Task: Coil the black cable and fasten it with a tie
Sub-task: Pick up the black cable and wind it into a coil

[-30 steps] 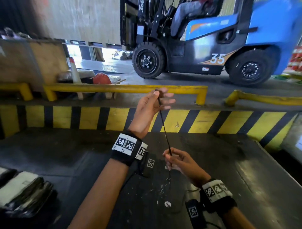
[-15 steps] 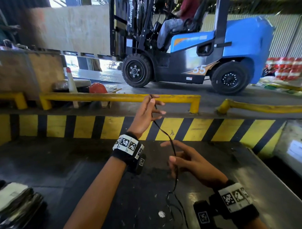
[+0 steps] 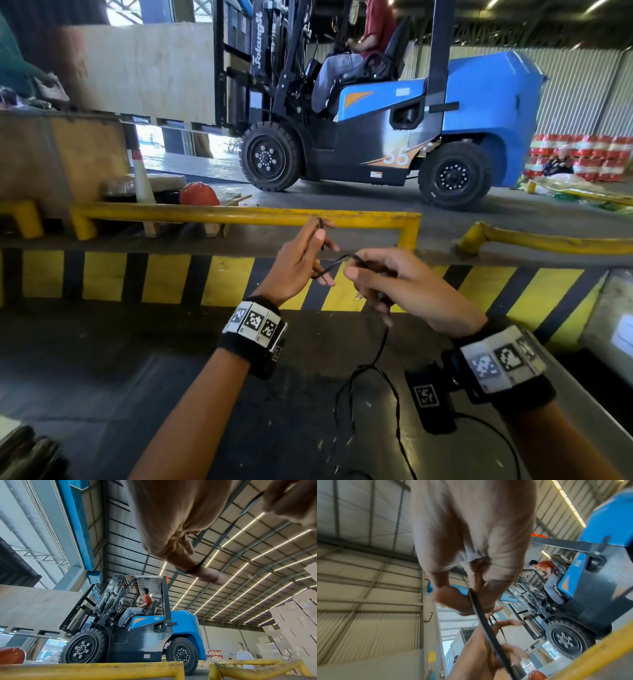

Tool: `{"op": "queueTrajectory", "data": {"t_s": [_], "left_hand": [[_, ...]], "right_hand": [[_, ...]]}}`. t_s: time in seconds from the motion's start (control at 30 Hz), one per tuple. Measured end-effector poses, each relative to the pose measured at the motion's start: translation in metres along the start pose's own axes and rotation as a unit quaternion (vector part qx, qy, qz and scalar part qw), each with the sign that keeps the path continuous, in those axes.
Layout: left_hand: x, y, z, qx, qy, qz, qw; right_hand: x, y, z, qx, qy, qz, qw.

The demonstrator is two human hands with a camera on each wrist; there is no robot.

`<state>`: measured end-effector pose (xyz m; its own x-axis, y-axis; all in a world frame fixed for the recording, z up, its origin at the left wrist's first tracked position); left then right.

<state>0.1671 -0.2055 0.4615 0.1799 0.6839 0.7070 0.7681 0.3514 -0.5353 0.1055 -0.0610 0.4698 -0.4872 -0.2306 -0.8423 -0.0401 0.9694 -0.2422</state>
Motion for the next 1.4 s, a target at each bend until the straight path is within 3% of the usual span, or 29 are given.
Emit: {"op": "queueTrajectory", "data": {"t_s": [0.27,0.47,0.73,0.9,1.07,1.17,1.23,1.3,1.4], "left_hand": [[-0.003,-0.001,0.011,-0.083,0.122,-0.059,0.987],[-0.004,0.000,0.016,-0.115,0.194,-0.062,0.972],[-0.010,0.015,0.034,-0.143,0.271,-0.061,0.950],[-0.009,0.021,0.042,-0.137,0.287,-0.059,0.946],[-0.001,0.018,0.040,-0.109,0.306,-0.052,0.944],[0.005,0.012,0.032,-0.068,0.314,-0.025,0.947],[0.009,0.005,0.021,-0.028,0.300,-0.007,0.953],[0.010,-0.002,0.008,0.012,0.287,0.000,0.958],[0.002,-0.011,-0.011,0.060,0.247,-0.012,0.967]], "right_hand": [[-0.038,-0.070,-0.053,0.021,0.225,-0.037,0.973],[-0.042,-0.101,-0.071,0.023,0.273,-0.055,0.960],[-0.012,-0.112,-0.081,0.025,0.230,-0.063,0.971],[0.031,-0.113,-0.076,0.034,0.129,-0.037,0.990],[0.076,-0.098,-0.040,0.027,-0.015,0.021,0.999],[0.108,-0.086,-0.004,0.007,-0.075,0.032,0.997],[0.134,-0.076,0.023,-0.007,-0.094,0.077,0.993],[0.147,-0.061,0.051,-0.055,-0.091,0.116,0.987],[0.142,-0.037,0.074,-0.122,-0.111,0.108,0.980]]}}
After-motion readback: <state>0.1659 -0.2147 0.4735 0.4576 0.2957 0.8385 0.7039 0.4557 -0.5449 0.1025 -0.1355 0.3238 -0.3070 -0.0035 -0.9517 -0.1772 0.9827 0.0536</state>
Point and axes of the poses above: each hand's wrist, its own y-axis away from the middle knuckle, its own z-axis out of the palm, x = y × z, the point moved 8 cm from there along -y, towards the middle knuckle, and after that the axes turned 8 degrees about -x, right-handed, at the moved point
